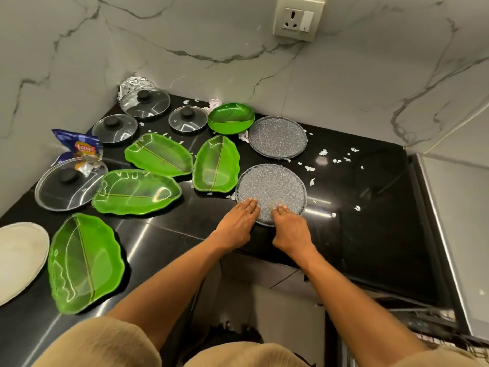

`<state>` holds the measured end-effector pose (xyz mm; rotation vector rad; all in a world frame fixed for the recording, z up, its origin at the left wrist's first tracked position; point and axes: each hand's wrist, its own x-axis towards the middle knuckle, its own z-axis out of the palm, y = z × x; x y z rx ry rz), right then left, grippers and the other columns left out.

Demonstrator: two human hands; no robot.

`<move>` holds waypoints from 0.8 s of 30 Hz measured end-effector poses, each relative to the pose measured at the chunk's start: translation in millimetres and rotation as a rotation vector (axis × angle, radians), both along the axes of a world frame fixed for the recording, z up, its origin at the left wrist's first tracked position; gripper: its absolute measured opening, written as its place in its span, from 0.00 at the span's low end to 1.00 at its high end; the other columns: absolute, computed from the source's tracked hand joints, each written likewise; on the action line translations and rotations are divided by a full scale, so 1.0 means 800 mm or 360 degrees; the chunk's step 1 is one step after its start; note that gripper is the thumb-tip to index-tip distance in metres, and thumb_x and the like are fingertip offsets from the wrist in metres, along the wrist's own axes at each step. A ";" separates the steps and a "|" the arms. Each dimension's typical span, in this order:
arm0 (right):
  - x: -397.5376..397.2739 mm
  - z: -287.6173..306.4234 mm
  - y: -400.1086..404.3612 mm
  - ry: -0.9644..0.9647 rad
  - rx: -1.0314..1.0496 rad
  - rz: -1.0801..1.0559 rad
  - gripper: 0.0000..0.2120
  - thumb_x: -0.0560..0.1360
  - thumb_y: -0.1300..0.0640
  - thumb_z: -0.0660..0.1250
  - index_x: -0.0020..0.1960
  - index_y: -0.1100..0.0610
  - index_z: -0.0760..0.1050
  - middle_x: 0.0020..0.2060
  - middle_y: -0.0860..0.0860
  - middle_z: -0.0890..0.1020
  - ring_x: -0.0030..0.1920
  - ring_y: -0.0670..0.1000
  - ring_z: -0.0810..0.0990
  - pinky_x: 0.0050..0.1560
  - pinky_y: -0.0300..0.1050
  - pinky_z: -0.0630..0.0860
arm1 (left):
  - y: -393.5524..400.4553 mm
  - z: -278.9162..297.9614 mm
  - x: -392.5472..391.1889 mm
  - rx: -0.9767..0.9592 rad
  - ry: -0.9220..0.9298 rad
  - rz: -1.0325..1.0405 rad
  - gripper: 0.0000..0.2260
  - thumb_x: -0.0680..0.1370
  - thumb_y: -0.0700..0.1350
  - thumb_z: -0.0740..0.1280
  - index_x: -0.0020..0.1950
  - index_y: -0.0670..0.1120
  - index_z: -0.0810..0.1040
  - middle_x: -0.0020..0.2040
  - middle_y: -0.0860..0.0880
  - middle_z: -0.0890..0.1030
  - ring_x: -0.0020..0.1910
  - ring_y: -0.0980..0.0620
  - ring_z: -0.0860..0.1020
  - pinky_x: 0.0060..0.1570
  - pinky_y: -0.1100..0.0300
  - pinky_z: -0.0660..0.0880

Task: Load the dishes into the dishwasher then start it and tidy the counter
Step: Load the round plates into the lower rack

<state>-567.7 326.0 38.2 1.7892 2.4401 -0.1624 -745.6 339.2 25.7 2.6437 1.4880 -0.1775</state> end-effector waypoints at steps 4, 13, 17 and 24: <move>0.001 -0.003 -0.015 -0.0019 0.0025 -0.0025 0.32 0.69 0.65 0.69 0.73 0.63 0.70 0.70 0.61 0.75 0.71 0.59 0.73 0.68 0.53 0.75 | 0.005 -0.005 0.004 0.0024 0.0011 -0.0098 0.35 0.74 0.40 0.64 0.80 0.39 0.55 0.80 0.39 0.55 0.80 0.43 0.52 0.78 0.51 0.51; 0.016 -0.012 -0.030 0.0191 0.0425 0.0025 0.25 0.58 0.70 0.71 0.56 0.64 0.82 0.47 0.58 0.86 0.48 0.57 0.86 0.49 0.48 0.84 | 0.007 -0.008 0.007 0.0107 -0.0117 -0.0204 0.33 0.75 0.41 0.63 0.79 0.38 0.57 0.80 0.39 0.57 0.80 0.42 0.54 0.78 0.50 0.52; 0.019 -0.005 -0.026 0.0259 0.0544 0.0011 0.26 0.57 0.70 0.71 0.55 0.64 0.83 0.48 0.57 0.87 0.49 0.56 0.86 0.51 0.47 0.83 | 0.014 0.002 0.009 0.0161 -0.0177 -0.0225 0.27 0.76 0.40 0.63 0.75 0.36 0.66 0.76 0.37 0.66 0.76 0.40 0.63 0.76 0.49 0.59; 0.026 0.011 -0.014 0.0326 0.0684 -0.0125 0.26 0.63 0.70 0.66 0.61 0.64 0.81 0.56 0.60 0.84 0.57 0.59 0.83 0.62 0.52 0.79 | 0.042 0.027 0.007 0.0451 -0.0403 -0.0497 0.22 0.74 0.44 0.56 0.61 0.35 0.80 0.60 0.37 0.82 0.60 0.39 0.81 0.60 0.46 0.78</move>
